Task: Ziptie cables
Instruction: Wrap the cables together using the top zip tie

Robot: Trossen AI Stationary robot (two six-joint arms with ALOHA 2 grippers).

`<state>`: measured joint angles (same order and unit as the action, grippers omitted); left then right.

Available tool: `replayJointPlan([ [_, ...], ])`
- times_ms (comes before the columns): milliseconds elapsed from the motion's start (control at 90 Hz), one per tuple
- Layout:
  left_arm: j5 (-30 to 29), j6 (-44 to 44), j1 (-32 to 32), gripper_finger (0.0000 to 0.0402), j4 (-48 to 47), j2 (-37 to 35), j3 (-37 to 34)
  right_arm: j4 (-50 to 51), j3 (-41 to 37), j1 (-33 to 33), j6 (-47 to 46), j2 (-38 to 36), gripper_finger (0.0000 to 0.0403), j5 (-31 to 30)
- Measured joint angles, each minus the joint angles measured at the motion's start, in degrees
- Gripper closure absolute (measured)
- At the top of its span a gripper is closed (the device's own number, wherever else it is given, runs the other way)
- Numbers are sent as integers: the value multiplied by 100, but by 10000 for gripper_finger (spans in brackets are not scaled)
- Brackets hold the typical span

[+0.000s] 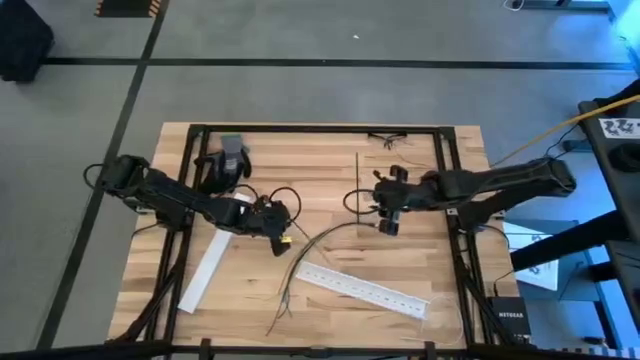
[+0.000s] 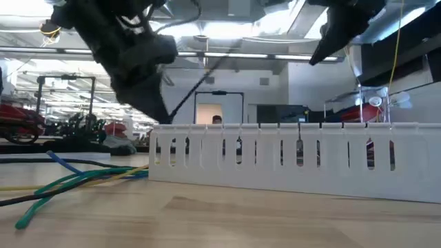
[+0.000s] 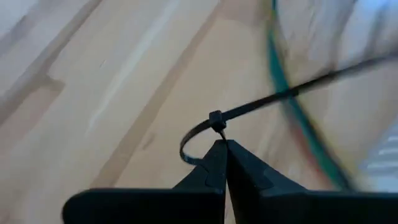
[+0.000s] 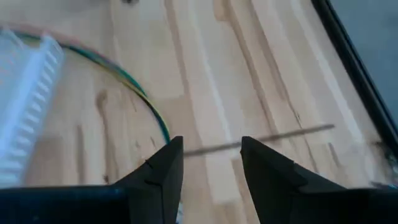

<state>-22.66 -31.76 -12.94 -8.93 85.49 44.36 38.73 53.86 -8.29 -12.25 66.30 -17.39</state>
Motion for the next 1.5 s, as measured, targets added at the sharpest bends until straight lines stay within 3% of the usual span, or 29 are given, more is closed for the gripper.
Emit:
replayJointPlan([
  [100,211,347,-21,401,804,0,4,-1238,-677,0,135,-81,248,274],
  [322,762,695,-1,401,2179,0,9,-5580,-2342,2,436,423,248,662],
  [400,932,674,30,401,2494,15,11,-7001,-2429,2,637,873,248,944],
  [478,955,671,48,401,2667,22,10,-7622,-2301,2,937,1429,248,1216],
  [711,1073,626,67,401,2735,22,11,-7750,-1278,7,1701,2414,248,1372],
  [1089,1076,646,61,401,2757,24,10,-6098,-574,7,1858,2501,249,1655],
  [1300,1076,631,58,401,2795,24,10,-6501,-554,7,1859,2468,250,1657],
  [1389,1075,626,58,401,2785,24,10,-6573,-554,7,1855,2468,269,1607],
  [1500,1072,626,58,401,2787,24,9,-6564,-554,7,1829,2468,322,1537],
])
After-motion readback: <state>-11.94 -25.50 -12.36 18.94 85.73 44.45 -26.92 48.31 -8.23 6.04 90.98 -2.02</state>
